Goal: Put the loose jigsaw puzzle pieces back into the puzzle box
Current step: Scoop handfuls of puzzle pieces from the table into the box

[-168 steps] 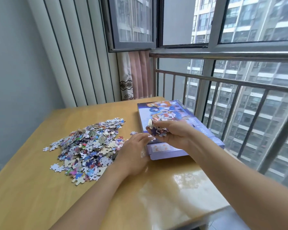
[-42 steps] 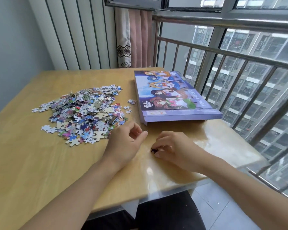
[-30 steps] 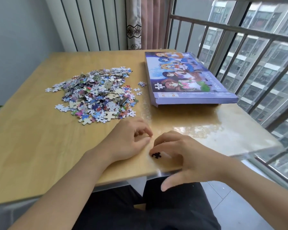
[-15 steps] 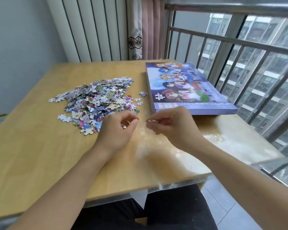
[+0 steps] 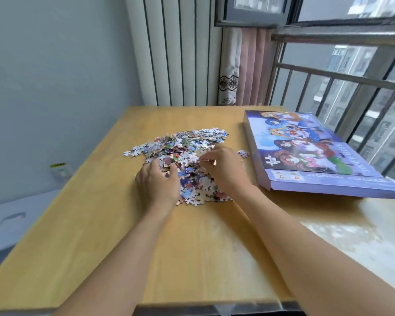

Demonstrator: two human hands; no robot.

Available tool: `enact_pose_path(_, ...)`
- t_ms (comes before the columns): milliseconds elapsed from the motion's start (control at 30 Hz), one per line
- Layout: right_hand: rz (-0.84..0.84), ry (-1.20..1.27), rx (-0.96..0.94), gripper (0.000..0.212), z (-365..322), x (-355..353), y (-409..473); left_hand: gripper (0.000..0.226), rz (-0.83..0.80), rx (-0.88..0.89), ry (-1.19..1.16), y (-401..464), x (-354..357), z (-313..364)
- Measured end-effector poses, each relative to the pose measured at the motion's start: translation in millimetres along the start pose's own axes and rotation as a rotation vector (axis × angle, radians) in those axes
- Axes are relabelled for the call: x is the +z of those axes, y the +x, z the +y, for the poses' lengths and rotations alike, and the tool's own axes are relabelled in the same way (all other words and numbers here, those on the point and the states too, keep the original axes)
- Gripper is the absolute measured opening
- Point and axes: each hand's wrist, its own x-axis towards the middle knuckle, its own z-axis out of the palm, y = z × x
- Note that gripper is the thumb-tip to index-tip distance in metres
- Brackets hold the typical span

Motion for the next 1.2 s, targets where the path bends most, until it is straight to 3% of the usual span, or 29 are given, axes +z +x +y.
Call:
enact_pose_path(200,-0.053,-0.045,-0.035,0.016,3.8,6.5,8.4,0.041,-0.086,0.025,-0.111,2.4,4.6,5.9)
enact_pose_path(300,-0.177,-0.055,0.032,0.039,4.9,4.4,9.7,0.038,-0.045,0.009,-0.178,5.7,3.0,7.0)
enact_pose_path(433,-0.082,0.044,0.093,0.055,2.1,-14.2,7.1,0.045,0.064,0.013,-0.002,12.6,-1.2,-2.6)
enact_pose_path(500,-0.155,0.011,0.159,0.08,0.4,-26.7,0.8,0.058,-0.008,-0.062,0.112,15.3,-1.6,-5.7)
enact_pose_path(600,-0.447,-0.117,0.31,0.128,-3.8,-34.6,-9.8,0.065,-0.129,-0.128,0.144,16.3,0.7,-4.0)
enact_pose_path(667,-0.546,-0.22,0.316,0.136,-6.9,-26.0,-12.7,0.064,-0.161,-0.091,0.105,15.1,1.5,0.3)
enact_pose_path(767,-0.498,-0.278,0.243,0.123,-8.8,-6.4,-11.2,0.06,-0.191,-0.05,0.079,11.3,0.8,5.3)
enact_pose_path(1033,-0.274,-0.134,0.221,0.05,0.6,-2.2,-4.1,0.052,-0.16,-0.039,0.068,10.0,1.1,6.3)
enact_pose_path(1200,-0.18,-0.069,0.206,0.029,4.2,-4.6,-3.0,0.055,-0.13,-0.046,0.003,12.4,3.4,3.8)
